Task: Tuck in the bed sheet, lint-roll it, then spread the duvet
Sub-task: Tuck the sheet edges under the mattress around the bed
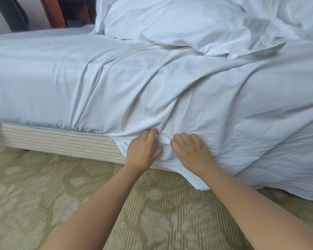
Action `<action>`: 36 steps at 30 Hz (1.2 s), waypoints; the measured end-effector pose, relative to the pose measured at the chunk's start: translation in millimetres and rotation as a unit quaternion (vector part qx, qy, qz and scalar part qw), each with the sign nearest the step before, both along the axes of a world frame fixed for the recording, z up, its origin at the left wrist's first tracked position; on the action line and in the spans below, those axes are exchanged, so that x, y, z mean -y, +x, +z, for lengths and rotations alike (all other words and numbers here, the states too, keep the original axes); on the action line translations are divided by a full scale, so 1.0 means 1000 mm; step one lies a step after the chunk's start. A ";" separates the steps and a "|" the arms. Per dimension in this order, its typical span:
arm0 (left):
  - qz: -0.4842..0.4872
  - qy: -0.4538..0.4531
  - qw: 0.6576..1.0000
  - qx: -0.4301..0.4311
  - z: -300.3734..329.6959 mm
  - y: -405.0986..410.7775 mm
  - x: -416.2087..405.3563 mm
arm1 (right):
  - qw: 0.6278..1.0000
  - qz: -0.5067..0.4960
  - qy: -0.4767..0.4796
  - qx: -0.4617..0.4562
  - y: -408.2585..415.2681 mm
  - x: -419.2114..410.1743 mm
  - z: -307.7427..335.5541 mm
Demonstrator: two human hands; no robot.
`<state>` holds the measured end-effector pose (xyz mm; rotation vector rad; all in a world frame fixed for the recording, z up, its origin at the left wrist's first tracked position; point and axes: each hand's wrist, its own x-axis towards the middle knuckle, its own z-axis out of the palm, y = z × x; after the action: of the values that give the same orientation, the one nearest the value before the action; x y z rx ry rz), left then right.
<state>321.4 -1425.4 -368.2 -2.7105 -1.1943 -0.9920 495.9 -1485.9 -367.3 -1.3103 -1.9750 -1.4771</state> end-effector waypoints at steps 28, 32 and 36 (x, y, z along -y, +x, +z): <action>-0.187 -0.166 0.968 0.009 -0.026 0.033 0.075 | 0.986 0.048 -0.074 -0.143 0.045 0.059 -0.019; -0.196 -0.194 0.961 0.012 -0.023 0.039 0.075 | 0.989 0.047 -0.078 -0.115 0.057 0.064 -0.023; -0.217 -0.178 0.959 -0.045 -0.019 0.042 0.067 | 0.992 0.031 -0.092 -0.080 0.062 0.069 -0.042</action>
<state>363.4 -1492.4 -386.9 -3.3606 -0.8451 -0.7207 558.0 -1555.2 -409.1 -1.3818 -2.0658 -1.1456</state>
